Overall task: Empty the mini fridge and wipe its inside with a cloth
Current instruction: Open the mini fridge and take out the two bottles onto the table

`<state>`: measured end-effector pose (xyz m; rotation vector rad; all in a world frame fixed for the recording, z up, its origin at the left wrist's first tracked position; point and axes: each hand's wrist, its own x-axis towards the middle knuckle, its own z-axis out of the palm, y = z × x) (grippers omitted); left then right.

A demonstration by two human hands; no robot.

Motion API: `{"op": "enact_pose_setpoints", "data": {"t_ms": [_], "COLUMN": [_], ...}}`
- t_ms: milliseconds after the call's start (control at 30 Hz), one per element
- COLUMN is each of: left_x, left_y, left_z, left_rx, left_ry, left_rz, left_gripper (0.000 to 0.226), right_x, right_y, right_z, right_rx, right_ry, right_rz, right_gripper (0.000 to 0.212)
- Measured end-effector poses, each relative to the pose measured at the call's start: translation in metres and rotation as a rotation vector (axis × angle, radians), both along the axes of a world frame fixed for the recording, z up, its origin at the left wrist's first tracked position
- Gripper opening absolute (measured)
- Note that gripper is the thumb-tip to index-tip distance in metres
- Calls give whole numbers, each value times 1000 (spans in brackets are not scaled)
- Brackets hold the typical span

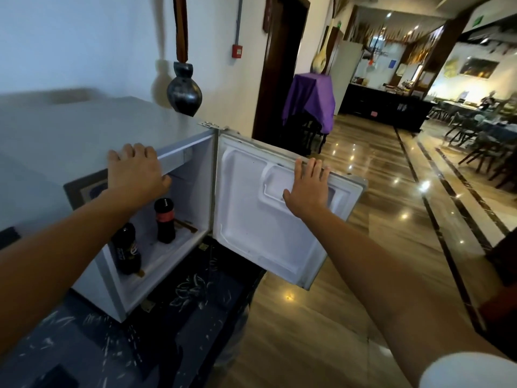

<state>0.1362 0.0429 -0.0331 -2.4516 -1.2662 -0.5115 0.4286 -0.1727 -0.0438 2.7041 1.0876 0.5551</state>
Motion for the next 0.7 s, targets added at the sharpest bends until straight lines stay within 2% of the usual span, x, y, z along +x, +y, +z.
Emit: {"op": "enact_pose_setpoints", "data": {"t_ms": [200, 367, 467, 567, 633, 700], "left_x": [18, 11, 6, 4, 6, 11], "left_y": [-12, -14, -14, -20, -33, -50], "left_z": [-6, -8, -8, -10, -15, -25], "left_rx": [3, 60, 70, 93, 116, 159], "left_ry": [-19, -16, -37, -197, -295, -338], "left_rz": [79, 39, -13, -139, -220, -217], "left_gripper": [70, 68, 66, 56, 49, 40], "right_x": [27, 52, 61, 68, 69, 64], "right_y": [10, 4, 3, 2, 0, 1], "right_z": [7, -5, -12, -14, -15, -22], "right_rx": [34, 213, 227, 306, 423, 500], "right_ry": [51, 60, 20, -26, -63, -68], "right_rz": [22, 142, 180, 237, 367, 556], "right_gripper": [88, 85, 87, 82, 73, 64]}}
